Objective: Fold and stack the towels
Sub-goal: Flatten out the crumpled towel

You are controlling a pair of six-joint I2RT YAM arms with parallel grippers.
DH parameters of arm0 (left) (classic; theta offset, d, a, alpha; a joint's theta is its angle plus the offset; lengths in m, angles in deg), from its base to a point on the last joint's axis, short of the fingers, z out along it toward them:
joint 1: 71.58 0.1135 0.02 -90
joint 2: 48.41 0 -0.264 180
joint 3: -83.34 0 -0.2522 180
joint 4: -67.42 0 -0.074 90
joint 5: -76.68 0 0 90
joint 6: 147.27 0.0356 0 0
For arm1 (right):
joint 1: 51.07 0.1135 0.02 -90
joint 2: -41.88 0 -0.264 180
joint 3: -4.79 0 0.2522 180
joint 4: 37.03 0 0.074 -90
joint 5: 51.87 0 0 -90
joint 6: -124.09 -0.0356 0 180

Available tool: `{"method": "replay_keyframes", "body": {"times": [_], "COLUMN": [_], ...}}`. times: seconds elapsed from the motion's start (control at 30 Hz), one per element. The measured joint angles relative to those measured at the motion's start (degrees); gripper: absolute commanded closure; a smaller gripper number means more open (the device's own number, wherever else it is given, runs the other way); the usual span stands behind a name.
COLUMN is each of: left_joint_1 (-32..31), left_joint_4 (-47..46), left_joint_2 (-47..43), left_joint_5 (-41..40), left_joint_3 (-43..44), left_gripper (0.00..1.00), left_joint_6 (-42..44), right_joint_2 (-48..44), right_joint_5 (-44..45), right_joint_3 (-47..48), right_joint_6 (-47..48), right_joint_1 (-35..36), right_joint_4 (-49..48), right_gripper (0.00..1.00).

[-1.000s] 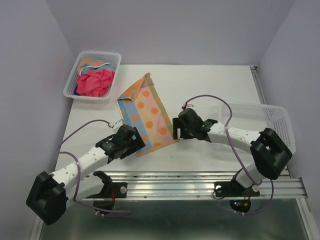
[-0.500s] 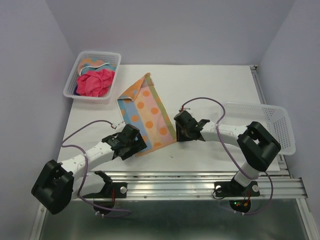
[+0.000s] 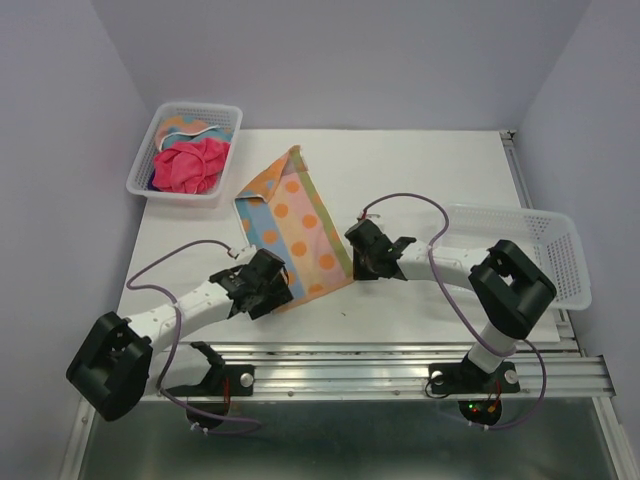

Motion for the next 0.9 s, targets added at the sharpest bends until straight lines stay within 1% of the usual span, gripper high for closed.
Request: {"method": "replay_keyframes", "body": {"times": [0.03, 0.07, 0.1, 0.13, 0.2, 0.23, 0.47, 0.6, 0.67, 0.77, 0.9], "left_joint_1": [-0.3, -0.5, -0.7, -0.9, -1.0, -1.1, -1.4, -1.7, -2.0, -2.2, -2.3], "left_joint_4": [-0.2, -0.2, -0.3, -0.3, -0.8, -0.7, -1.0, -0.1, 0.5, 2.0, 1.5], "left_joint_2": [0.5, 1.0, 1.6, 2.3, 2.9, 3.2, 2.5, -2.8, -7.7, -13.6, -20.0], "left_joint_5": [0.0, 0.1, 0.2, 0.2, 0.4, 0.5, 0.5, 0.3, 0.3, -0.3, -1.9], "left_joint_3": [0.1, 0.3, 0.3, 0.3, 0.4, 0.4, 0.2, 0.2, 0.8, 4.7, 15.8], "left_gripper": [0.45, 0.54, 0.60, 0.78, 0.90, 1.00, 1.00, 1.00, 1.00, 1.00, 1.00], "left_joint_6": [0.0, 0.0, 0.1, 0.0, -0.3, -0.3, -0.3, 0.9, 2.4, 4.8, 9.0], "right_joint_2": [0.0, 0.0, 0.0, 0.0, 0.0, 0.0, -1.9, -6.5, -10.4, -17.1, -28.5], "right_joint_5": [0.0, 0.0, 0.0, 0.0, 0.0, 0.0, -0.9, -1.6, -2.4, -3.7, -5.7], "right_joint_3": [0.0, 0.0, 0.0, 0.0, -0.2, -0.3, -2.4, -5.0, -5.9, -6.2, -6.0], "right_joint_6": [-0.1, -0.2, -0.2, -0.3, -0.6, -0.7, -0.8, 0.1, 0.9, 2.3, 4.5], "right_joint_1": [0.0, 0.0, 0.0, 0.0, 0.0, 0.0, 0.0, 0.0, 0.0, 0.0, 0.0], "right_joint_4": [-0.2, -0.3, -0.4, -0.6, -0.9, -1.1, -3.1, -5.2, -6.4, -9.0, -14.4], "right_gripper": [0.99, 0.99, 0.99, 0.99, 0.99, 0.99, 0.99, 0.99, 0.99, 0.99, 0.99]}}
